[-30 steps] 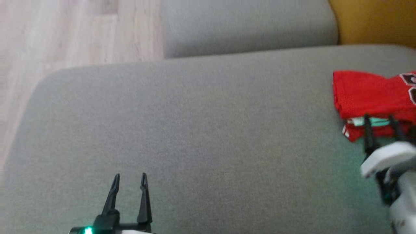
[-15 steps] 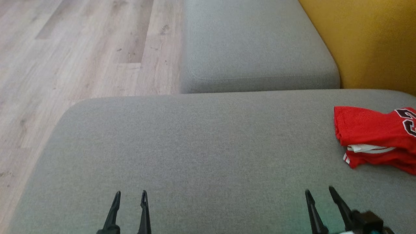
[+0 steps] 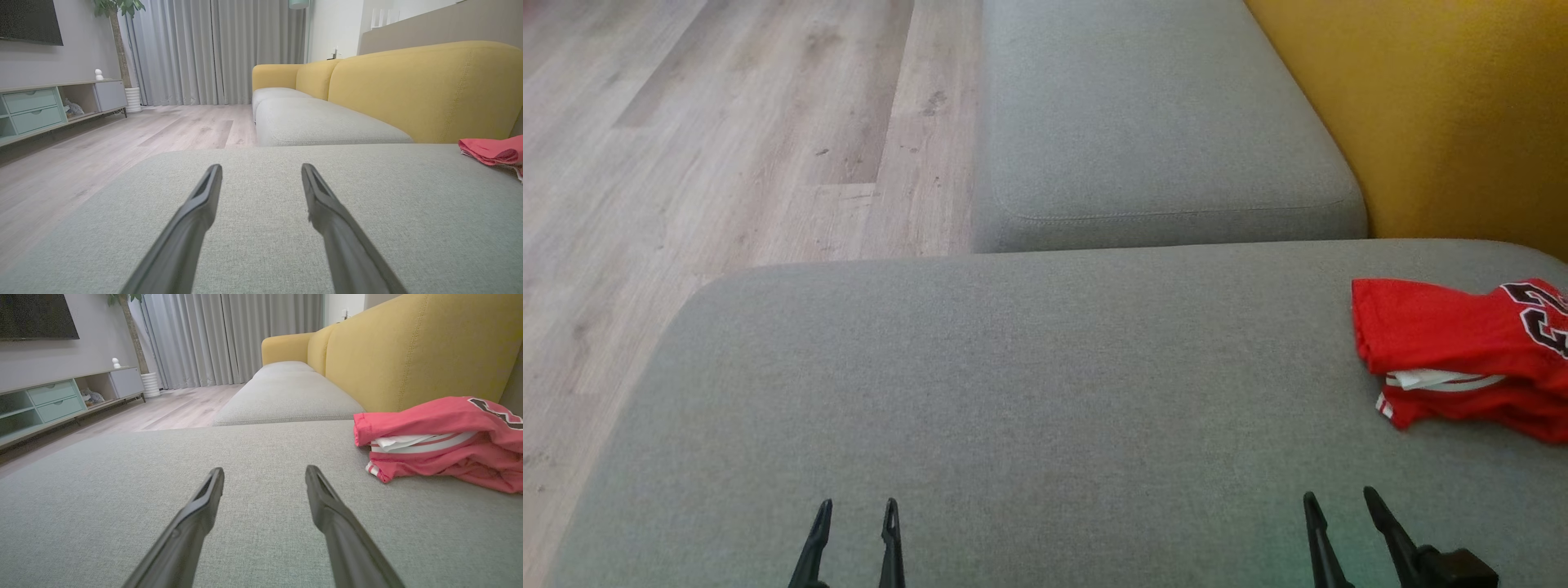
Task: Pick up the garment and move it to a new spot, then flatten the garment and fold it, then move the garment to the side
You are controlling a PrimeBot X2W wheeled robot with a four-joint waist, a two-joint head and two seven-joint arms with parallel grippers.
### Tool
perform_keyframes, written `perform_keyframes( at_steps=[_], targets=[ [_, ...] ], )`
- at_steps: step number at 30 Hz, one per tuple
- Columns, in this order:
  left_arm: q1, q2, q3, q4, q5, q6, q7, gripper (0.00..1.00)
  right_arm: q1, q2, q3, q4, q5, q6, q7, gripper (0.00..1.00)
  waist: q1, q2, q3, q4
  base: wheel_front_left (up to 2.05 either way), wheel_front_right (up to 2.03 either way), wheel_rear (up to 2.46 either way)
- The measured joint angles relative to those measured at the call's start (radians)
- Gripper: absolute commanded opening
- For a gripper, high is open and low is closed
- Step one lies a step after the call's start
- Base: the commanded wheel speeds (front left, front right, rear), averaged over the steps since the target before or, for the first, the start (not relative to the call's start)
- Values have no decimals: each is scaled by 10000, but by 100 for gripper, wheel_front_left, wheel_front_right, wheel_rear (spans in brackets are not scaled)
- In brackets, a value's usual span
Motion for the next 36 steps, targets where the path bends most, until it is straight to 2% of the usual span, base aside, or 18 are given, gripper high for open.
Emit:
perform_keyframes(
  at_steps=[4, 5, 10, 36],
  targets=[
    [0, 0, -2, 15, 109, 2, 0, 100, 73, 8, -27, -42, 0, 0, 0, 100, 0, 0, -27, -50, 0, 0, 0],
    [3, 0, -2, 111, 98, 4, 10, 0, 77, 8, -17, 65, 2, -2, 2, 0, 0, 0, -29, -53, 0, 0, 0],
    [375, 13, 33, 727, -50, 2, 113, 0, 426, 23, 0, 757, 119, -2, 65, 0, 1, 0, 3, -60, 0, 0, 0],
    [-62, 4, 554, 761, -3037, -453, 830, 0, -13, 35, -311, 593, 3129, -2, 763, 0, 2, 0, 483, -108, 0, 0, 0]
  ],
)
